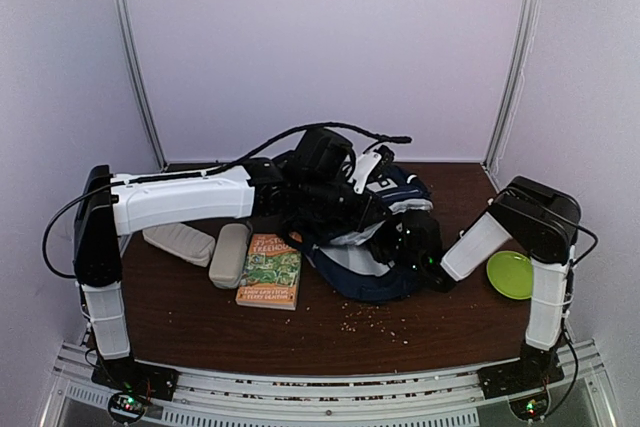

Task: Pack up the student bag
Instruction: Adjust the book in the student bag.

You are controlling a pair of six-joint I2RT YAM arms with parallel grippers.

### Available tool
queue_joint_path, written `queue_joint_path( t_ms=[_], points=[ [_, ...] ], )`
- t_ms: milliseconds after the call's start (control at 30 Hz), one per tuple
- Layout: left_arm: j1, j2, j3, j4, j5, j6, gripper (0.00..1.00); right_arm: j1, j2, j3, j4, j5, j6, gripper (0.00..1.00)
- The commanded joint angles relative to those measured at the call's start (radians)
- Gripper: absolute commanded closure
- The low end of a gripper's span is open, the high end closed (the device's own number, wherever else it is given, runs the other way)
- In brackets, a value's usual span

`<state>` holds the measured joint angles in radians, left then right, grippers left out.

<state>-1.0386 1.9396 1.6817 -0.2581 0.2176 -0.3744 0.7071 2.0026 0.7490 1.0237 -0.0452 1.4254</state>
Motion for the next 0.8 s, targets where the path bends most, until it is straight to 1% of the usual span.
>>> queue_joint_path(
  t_ms=[0,233,433,500,567,633,767],
  points=[
    [0.028,-0.034,0.060,0.177,-0.013,-0.060,1.00,0.006,-0.116,-0.098,0.013,-0.038,-0.014,0.31],
    [0.055,-0.036,0.083,0.186,-0.035,-0.089,1.00,0.006,-0.243,-0.176,-0.062,-0.073,-0.036,0.27],
    [0.057,-0.032,0.115,0.184,-0.038,-0.087,1.00,0.005,-0.348,-0.257,-0.085,-0.078,-0.074,0.31],
    [0.057,-0.027,0.123,0.170,-0.039,-0.081,1.00,0.005,-0.411,-0.286,-0.137,-0.094,-0.120,0.31],
    [0.057,-0.029,0.122,0.152,-0.044,-0.072,1.00,0.008,-0.507,-0.312,-0.246,-0.108,-0.185,0.31],
    [0.057,-0.033,0.108,0.146,-0.050,-0.064,1.00,0.013,-0.625,-0.325,-0.413,-0.088,-0.270,0.30],
    [0.056,-0.013,0.085,0.161,-0.015,-0.069,1.00,0.020,-0.880,-0.324,-0.748,0.044,-0.428,0.29]
  ],
)
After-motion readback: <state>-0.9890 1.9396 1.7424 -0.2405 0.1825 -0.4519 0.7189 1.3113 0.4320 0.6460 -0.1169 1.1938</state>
